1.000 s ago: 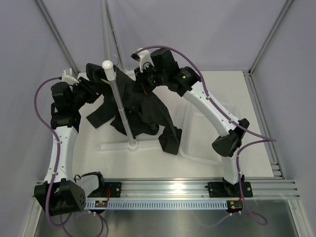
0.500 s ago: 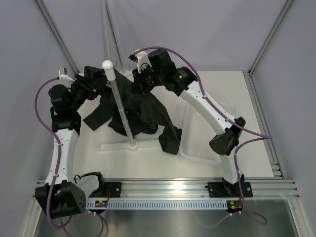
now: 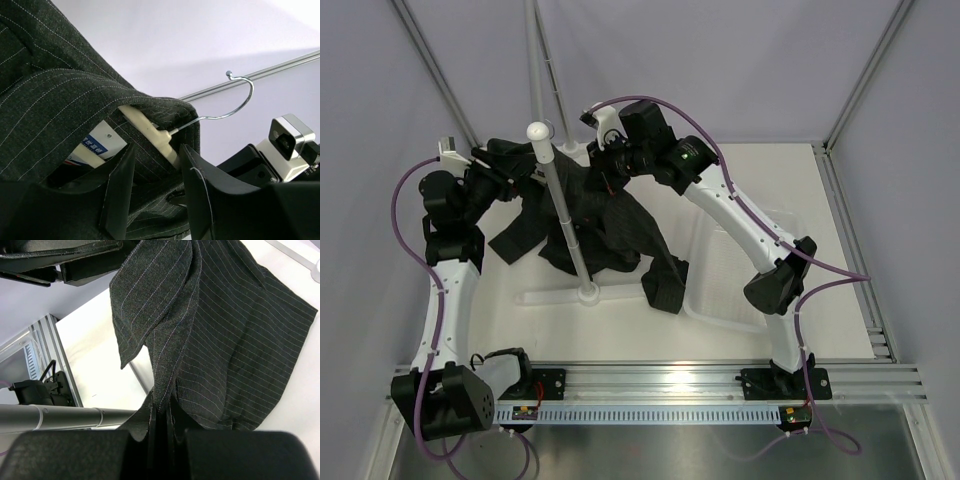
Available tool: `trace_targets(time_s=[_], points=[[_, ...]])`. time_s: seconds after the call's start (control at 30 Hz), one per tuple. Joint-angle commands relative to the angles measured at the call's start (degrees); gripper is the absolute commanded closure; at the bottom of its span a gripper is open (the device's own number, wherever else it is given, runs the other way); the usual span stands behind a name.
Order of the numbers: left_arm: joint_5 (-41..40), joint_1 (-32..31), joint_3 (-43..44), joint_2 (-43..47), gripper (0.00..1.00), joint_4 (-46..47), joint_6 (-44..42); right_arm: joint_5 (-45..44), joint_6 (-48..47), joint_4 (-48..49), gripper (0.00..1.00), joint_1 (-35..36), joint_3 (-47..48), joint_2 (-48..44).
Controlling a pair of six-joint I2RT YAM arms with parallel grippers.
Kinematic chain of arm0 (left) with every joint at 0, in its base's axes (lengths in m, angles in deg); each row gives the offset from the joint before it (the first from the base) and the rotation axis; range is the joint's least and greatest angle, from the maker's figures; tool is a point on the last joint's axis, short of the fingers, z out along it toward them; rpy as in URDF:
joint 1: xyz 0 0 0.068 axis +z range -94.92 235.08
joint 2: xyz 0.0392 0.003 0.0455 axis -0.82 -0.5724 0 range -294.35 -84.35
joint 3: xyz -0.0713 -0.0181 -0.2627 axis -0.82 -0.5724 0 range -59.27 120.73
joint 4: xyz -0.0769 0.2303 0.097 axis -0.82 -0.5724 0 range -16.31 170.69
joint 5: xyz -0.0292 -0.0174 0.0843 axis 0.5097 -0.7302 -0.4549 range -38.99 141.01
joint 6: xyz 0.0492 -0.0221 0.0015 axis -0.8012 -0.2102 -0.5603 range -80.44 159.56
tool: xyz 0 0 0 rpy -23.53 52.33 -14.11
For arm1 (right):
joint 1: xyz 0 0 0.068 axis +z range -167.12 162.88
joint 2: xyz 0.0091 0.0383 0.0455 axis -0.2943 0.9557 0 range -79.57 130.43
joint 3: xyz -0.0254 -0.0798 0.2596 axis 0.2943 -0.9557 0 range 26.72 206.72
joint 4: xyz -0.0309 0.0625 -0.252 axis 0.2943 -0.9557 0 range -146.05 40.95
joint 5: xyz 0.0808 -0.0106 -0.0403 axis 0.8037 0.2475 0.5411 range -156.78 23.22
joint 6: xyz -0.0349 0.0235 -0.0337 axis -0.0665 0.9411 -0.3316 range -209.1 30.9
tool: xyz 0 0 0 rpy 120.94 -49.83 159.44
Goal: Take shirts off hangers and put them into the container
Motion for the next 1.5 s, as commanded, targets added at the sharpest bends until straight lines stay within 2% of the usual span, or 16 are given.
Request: trace_targets(time_s=[0.0,0.17,0.5,0.7,1.0,1.17,1.3,1.43,1.47], points=[[0.92,0.37,1.1,-0.97,0.55,3.95,0.83,4.17,-4.86,2.16,1.0,0.73,1.43,-1.69],[0.39,0.28,1.19,-1.32,0.56,4.39,0.92,3.29,-6.18,1.81,1.0,1.7,1.43,-1.52],[0.21,0.28,1.36,-2.64,0.68,5.09,1.36,3.11,-7.32,1.2,1.0,2.49,1.87,-1.61],[-0.14,0.28,1.36,-3.08,0.69,4.83,1.01,2.85,-8.2,0.67,1.0,3.11,2.49,-1.61],[0.13,0.19,1.01,-2.82,0.53,4.65,0.75,1.45,-9.52,-0.48,1.0,4.25,3.54,-0.9],[0.04,0.28,-0.13,-2.47,0.5,4.91,0.83,1.53,-9.79,0.05,1.0,4.6,3.01,-1.26],[-0.05,0.19,-0.48,-2.99,0.57,5.62,1.01,1.01,-9.96,0.05,1.0,5.04,2.93,-1.43],[-0.4,0.19,-0.4,-2.91,0.71,5.71,1.18,0.74,-10.31,-0.04,1.0,5.3,3.19,-1.52],[-0.4,0.28,-0.13,-2.99,0.78,5.53,1.1,0.74,-10.57,-0.04,1.0,5.39,3.19,-1.43]])
